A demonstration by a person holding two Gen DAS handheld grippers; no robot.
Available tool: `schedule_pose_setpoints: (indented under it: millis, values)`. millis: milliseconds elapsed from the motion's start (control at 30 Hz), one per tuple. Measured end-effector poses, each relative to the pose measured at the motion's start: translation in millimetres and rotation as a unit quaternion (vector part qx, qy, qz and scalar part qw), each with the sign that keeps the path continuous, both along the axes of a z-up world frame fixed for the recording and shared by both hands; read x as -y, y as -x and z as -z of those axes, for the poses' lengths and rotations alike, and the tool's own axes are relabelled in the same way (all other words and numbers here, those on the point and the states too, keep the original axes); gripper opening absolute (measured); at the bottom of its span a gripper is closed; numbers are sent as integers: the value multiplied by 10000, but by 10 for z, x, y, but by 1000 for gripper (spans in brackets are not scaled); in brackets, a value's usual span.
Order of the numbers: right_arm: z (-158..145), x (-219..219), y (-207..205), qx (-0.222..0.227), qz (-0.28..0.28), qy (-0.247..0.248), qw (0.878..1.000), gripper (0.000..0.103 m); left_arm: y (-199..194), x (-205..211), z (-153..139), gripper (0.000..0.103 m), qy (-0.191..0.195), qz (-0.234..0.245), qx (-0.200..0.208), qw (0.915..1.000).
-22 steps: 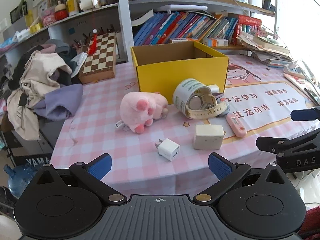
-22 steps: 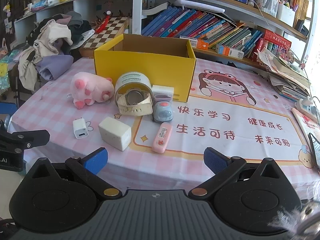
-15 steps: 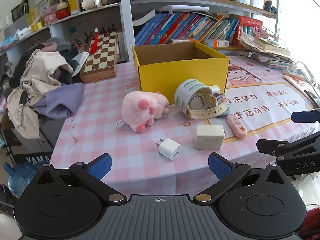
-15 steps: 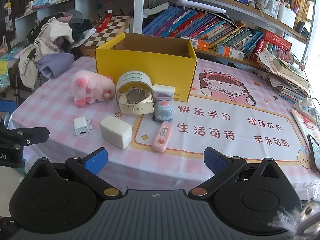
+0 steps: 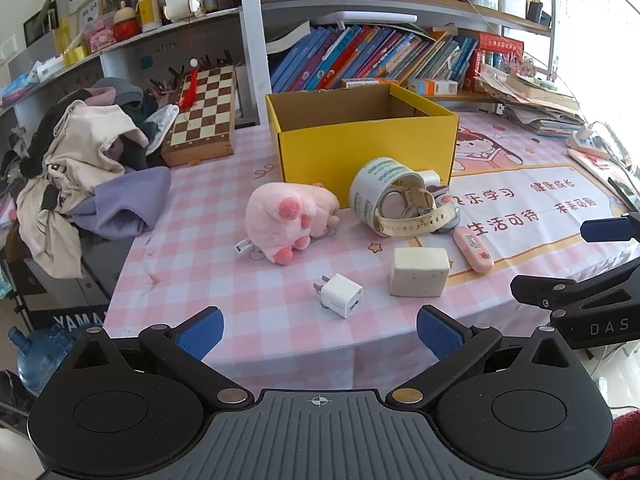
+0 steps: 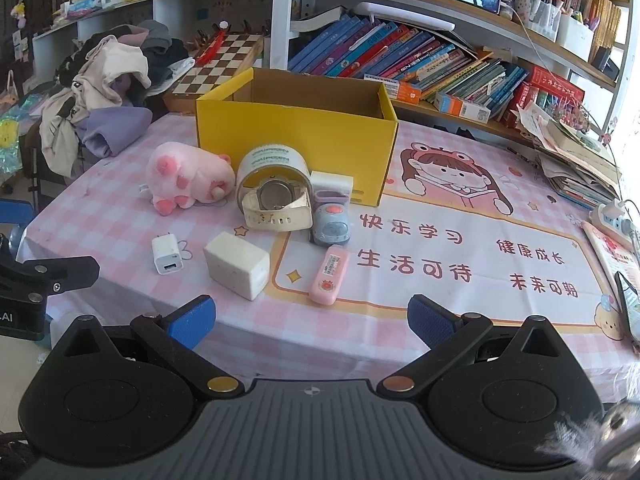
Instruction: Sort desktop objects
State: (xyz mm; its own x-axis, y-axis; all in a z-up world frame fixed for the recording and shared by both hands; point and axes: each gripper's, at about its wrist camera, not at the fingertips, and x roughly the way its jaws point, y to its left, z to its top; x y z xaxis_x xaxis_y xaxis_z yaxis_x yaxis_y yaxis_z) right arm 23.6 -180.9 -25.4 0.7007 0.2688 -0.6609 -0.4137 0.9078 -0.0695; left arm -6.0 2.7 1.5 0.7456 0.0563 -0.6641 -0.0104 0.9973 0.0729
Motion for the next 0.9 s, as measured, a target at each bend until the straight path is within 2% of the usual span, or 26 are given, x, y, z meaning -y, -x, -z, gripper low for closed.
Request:
schedule_pose_setpoints:
  millis: [900]
  values:
    - [30, -19, -17, -20, -73, -12, 10000, 103, 12, -62, 5, 103, 66, 55, -60, 9999]
